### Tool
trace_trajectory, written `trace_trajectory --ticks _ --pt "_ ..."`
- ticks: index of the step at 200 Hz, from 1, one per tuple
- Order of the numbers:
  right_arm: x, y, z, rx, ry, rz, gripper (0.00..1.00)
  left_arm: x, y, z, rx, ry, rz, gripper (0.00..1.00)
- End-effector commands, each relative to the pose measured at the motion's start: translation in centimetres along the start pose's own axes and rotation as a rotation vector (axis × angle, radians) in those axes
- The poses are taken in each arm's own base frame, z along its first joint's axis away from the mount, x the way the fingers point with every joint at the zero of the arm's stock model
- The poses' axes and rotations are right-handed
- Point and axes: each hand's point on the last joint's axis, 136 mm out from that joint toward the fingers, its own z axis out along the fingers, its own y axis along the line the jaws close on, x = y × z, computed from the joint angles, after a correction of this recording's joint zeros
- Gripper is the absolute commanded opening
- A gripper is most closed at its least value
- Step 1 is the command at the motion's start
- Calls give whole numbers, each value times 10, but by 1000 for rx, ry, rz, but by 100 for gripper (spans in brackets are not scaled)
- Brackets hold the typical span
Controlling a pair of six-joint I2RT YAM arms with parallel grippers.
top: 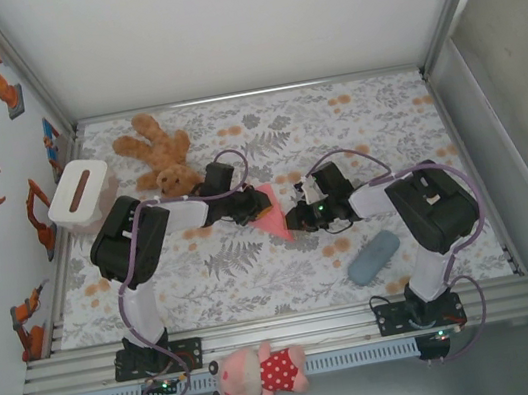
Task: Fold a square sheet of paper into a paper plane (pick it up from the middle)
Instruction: Fourth fold the wing at the center of the table.
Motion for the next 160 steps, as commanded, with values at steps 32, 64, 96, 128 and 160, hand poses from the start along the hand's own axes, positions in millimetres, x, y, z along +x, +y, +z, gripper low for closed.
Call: trace_trajectory --ticks 32,64,96,128,160 --pt "13 -24 3 81 35 38 13 -4 -5 1 11 14 -11 16" --pt "15 -28 3 95 39 46 11 -4 -4 3 10 20 -12 16" --pt "15 -31 3 108 39 48 9 -4 -5 4 11 24 -14 16" --pt "15 -31 3 113 39 49 9 -4 -3 6 4 28 -17 17" --pt "15 -31 2 117 39 50 9 -4 -2 7 1 32 -19 16"
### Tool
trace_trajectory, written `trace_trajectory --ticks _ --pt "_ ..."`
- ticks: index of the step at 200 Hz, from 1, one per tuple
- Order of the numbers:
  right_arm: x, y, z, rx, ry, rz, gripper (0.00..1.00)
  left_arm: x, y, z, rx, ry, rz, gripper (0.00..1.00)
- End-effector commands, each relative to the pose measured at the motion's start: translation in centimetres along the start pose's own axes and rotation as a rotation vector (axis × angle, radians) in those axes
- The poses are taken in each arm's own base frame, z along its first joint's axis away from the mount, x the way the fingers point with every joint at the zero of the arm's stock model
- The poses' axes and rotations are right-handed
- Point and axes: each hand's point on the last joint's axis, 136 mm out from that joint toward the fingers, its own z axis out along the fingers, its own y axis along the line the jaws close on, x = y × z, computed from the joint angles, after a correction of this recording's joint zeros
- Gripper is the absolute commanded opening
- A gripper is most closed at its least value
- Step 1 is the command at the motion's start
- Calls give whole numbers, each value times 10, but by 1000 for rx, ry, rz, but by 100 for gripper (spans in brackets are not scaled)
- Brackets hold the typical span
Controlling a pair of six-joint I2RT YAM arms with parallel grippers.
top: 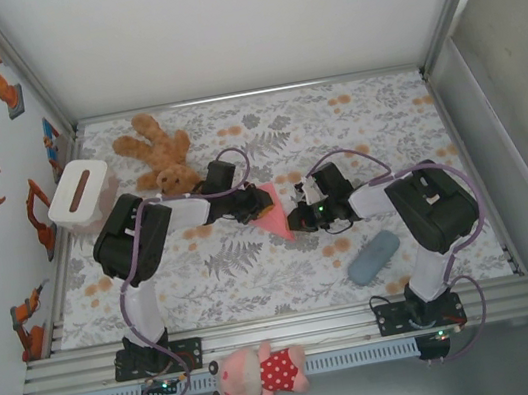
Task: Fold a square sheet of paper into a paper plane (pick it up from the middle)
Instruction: Fourth fold the wing at the center of the table.
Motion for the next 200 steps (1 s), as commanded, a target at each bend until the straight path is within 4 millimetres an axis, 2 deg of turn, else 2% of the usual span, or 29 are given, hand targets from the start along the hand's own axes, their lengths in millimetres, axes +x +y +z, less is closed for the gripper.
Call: trace_trajectory --ticks 1,147,174,200 --pt "15 -25 3 90 43 53 9 -1 1 2 -6 17 -18 16" --pt "17 -29 3 101 47 61 9 4 23 9 -63 50 -55 17" --pt "9 -17 -3 78 16 46 10 10 35 10 -116 72 -74 17" --pt "-1 3 -18 50 -42 19 21 13 47 10 -161 83 -84 17"
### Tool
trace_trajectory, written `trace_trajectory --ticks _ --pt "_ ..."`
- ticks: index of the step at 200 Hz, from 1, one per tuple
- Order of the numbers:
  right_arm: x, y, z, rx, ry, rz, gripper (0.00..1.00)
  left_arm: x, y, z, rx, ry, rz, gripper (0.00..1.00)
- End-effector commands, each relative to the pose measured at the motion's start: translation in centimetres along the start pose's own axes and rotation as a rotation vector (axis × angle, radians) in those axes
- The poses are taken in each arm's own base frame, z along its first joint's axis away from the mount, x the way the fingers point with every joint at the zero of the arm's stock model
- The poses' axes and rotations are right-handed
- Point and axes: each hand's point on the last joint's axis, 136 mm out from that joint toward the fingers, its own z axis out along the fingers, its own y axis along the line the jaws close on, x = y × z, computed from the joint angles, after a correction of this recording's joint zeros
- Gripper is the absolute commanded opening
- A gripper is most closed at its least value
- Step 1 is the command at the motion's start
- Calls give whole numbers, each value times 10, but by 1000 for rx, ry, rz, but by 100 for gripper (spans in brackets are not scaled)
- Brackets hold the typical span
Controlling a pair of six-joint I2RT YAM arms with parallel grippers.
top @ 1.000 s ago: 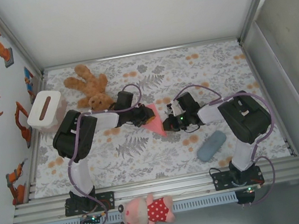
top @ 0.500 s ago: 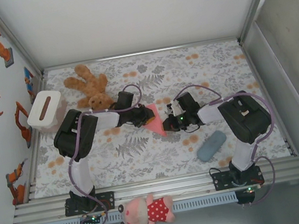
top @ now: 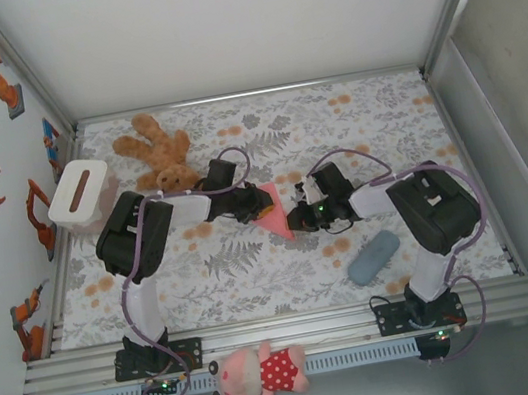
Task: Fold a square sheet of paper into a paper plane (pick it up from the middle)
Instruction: Fourth fold the wing at the center of the table.
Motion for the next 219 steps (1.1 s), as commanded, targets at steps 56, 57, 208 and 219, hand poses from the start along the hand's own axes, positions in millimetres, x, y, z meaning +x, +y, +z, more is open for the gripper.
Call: trace_trajectory --ticks 56,57,208,219 --pt "-9 27 -32 10 -61 -25 26 14 48 11 -147 57 -77 17" --pt "-9 27 -32 10 -60 -25 26 14 48 11 -146 58 -77 17" --pt "-4 35 -8 98 -2 -109 17 18 55 14 -183 83 -103 18" --pt "-11 39 -15 113 -45 -124 19 18 53 13 -179 84 -100 18"
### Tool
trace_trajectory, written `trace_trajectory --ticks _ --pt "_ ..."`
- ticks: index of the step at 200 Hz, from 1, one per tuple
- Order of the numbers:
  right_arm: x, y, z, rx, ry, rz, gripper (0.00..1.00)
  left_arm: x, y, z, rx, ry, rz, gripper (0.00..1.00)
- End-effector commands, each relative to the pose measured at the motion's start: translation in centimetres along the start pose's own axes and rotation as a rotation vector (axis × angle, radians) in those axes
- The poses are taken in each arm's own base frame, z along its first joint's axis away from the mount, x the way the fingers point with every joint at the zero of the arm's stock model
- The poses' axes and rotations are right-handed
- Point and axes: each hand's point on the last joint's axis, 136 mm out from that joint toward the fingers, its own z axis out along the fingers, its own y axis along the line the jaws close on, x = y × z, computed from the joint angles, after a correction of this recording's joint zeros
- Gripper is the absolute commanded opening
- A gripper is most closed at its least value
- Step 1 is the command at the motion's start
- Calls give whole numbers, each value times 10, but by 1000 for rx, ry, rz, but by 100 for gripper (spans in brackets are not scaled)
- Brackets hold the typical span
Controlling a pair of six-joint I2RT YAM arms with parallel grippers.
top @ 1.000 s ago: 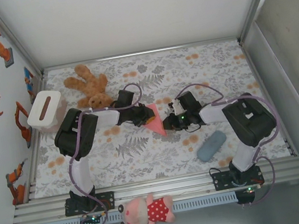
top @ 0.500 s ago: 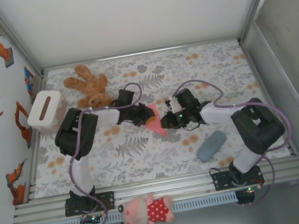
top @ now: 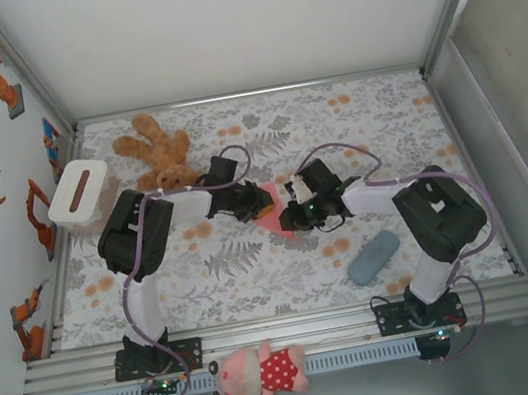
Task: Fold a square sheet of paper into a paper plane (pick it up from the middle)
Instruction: Fourth fold the wing at the center of the table.
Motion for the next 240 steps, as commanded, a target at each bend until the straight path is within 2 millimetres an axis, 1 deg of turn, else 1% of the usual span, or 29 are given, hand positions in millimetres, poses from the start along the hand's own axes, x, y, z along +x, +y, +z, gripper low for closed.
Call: trace_trajectory --ticks 1,19,38,54,70,90,118,175,201,240 --pt "-15 11 -18 25 -86 -54 19 17 51 14 -145 57 -79 18" --pt "-20 4 -24 75 -123 -49 22 16 49 13 -140 55 -76 19" --pt "-21 -11 -22 139 -123 -21 25 16 48 13 -135 53 -73 19" --pt "-21 -15 -17 146 -113 -10 28 16 47 14 -130 56 -72 20" --pt "-23 -13 -14 133 -108 -10 31 16 46 14 -124 57 -76 21" --pt "-25 -9 -8 104 -90 -16 31 16 45 14 -117 56 -77 21" --pt "-27 -8 2 77 -67 -16 30 16 43 15 -106 56 -79 21" --pt "-30 -5 13 34 -50 -11 27 18 42 15 -88 60 -88 21" --pt "-35 -2 16 14 -58 -12 26 18 42 15 -83 60 -92 20" --pt "-41 -5 20 16 -65 -4 24 19 41 15 -77 59 -92 19"
